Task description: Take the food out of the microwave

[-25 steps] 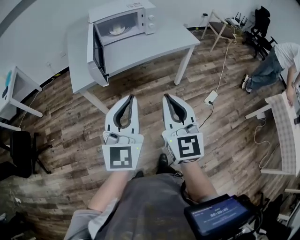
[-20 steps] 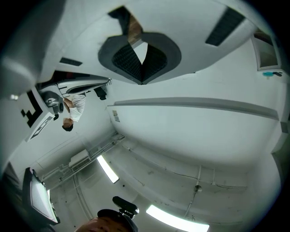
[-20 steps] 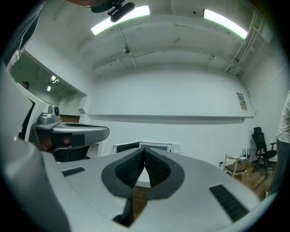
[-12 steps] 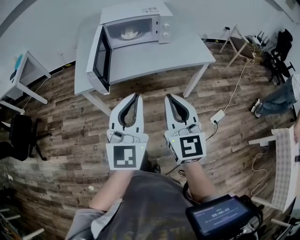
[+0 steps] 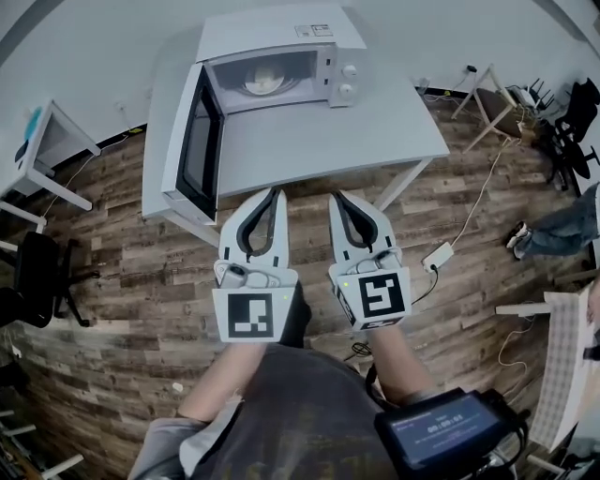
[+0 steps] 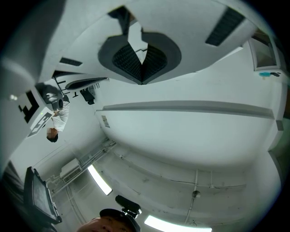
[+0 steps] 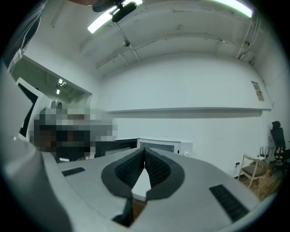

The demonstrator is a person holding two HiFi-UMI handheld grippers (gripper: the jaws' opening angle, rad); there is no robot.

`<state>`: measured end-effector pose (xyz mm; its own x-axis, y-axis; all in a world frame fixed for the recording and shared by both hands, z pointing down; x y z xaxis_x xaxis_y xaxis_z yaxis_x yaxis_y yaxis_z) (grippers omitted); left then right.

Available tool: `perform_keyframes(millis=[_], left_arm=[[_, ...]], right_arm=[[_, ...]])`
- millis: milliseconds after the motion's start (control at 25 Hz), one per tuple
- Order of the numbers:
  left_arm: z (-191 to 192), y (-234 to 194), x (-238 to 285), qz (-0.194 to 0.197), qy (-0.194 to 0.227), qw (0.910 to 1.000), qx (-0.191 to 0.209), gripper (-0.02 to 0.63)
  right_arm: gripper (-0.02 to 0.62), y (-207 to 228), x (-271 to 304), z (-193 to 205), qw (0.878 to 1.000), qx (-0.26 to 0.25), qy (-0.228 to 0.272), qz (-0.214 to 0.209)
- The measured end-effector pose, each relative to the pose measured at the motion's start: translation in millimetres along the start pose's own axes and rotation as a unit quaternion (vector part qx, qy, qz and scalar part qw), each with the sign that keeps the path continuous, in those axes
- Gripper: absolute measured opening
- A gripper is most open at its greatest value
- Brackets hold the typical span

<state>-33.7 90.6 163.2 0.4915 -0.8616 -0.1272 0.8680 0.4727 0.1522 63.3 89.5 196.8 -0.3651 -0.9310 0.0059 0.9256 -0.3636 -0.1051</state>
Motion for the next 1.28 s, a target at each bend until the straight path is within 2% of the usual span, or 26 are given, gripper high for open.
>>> perform_keyframes(millis=[600, 1000, 1280], left_arm=[[46, -85, 138, -0.035, -0.018, 0.9991, -0.018, 0.008], [67, -107, 181, -0.051, -0.041, 0.9978, -0.015, 0.008], [95, -130, 217, -0.084, -0.053, 0.995, -0.01, 0.008]], right_arm=[[0.008, 49, 170, 15, 0.999, 0.001, -0.013, -0.039], [0.008, 75, 226, 22, 0.998, 0.013, -0.017, -0.052], [0.008, 85, 281, 43, 0.996, 0.015, -0.019, -0.091]])
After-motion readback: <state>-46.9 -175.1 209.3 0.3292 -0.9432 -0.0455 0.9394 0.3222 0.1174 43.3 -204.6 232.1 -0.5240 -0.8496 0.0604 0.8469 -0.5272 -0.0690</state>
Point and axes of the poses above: the fingertips, and each gripper's own axes: x forward along the fingers, y to its right, z out of its underside, the point moved 2 cm from there along -x, backward along the fingers
